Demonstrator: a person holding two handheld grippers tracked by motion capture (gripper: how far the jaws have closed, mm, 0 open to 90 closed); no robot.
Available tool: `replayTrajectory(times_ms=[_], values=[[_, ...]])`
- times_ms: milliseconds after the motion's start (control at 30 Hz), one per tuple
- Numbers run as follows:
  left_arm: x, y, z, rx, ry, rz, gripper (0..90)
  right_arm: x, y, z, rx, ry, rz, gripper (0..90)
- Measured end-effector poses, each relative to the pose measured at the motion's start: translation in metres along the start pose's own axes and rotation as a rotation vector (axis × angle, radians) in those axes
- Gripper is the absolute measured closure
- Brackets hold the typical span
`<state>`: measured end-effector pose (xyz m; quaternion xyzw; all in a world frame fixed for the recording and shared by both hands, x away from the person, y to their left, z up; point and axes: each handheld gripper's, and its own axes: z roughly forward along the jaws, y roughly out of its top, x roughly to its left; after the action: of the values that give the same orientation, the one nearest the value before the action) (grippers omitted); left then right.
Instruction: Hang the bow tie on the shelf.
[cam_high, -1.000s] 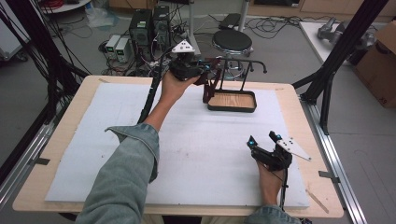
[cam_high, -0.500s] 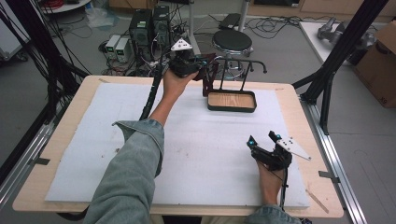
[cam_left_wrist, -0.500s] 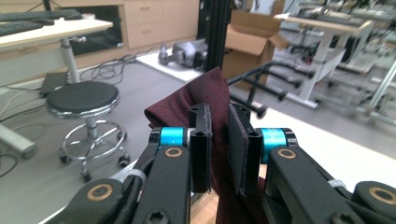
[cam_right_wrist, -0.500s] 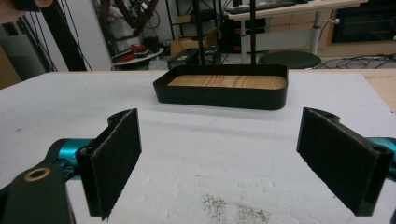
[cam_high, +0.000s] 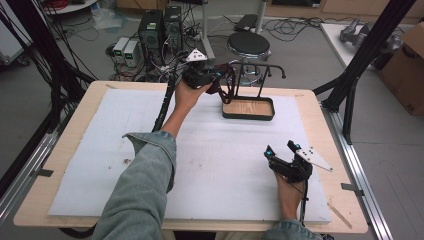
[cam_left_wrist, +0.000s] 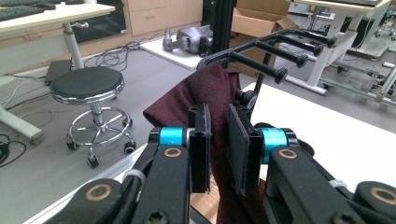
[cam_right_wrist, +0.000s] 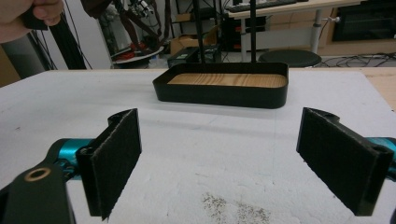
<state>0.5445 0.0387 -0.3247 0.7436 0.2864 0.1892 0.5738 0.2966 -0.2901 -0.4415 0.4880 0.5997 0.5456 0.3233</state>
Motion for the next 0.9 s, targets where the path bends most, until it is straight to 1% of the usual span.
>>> replayTrajectory(times_ms=[233,333,433,500,600,667,733,800,833,900], values=[[0.0019,-0.0053,0.0018,0.016,0.005,-0.006,78.2,-0.0001,-0.0001,0.0003,0.003,0.001,-0.001,13.1],[0.0008,-0.0058,0.0027,0.025,0.007,0.009,78.2,0.0000,0.0000,0.0004,0.002,0.002,0.002,13.1],[0.0012,-0.0067,0.0031,0.033,0.007,0.012,78.1,0.0000,0.0000,0.0003,0.004,0.001,0.001,13.1],[0.0009,-0.0076,0.0030,0.026,0.009,0.013,77.9,-0.0001,0.0000,0.0003,0.004,0.001,0.001,13.1],[0.0013,-0.0081,0.0021,0.034,0.013,0.028,79.7,0.0000,0.0000,0.0004,0.002,0.002,0.002,13.1],[0.0019,-0.0087,0.0016,0.033,0.009,0.028,79.7,-0.0001,-0.0001,0.0004,0.003,0.003,0.001,13.1],[0.0031,-0.0090,-0.0004,0.041,0.014,0.035,79.4,0.0000,0.0000,0.0004,0.002,0.002,0.002,13.1],[0.0035,-0.0087,-0.0011,0.041,0.015,0.035,78.1,0.0000,0.0000,0.0003,0.004,0.003,0.006,13.1],[0.0035,-0.0085,-0.0023,0.040,0.016,0.036,75.3,0.0001,0.0000,0.0002,0.005,0.001,0.007,13.1],[0.0037,-0.0077,-0.0051,0.035,0.016,0.039,74.6,0.0000,0.0000,0.0002,0.005,0.002,0.007,13.1]])
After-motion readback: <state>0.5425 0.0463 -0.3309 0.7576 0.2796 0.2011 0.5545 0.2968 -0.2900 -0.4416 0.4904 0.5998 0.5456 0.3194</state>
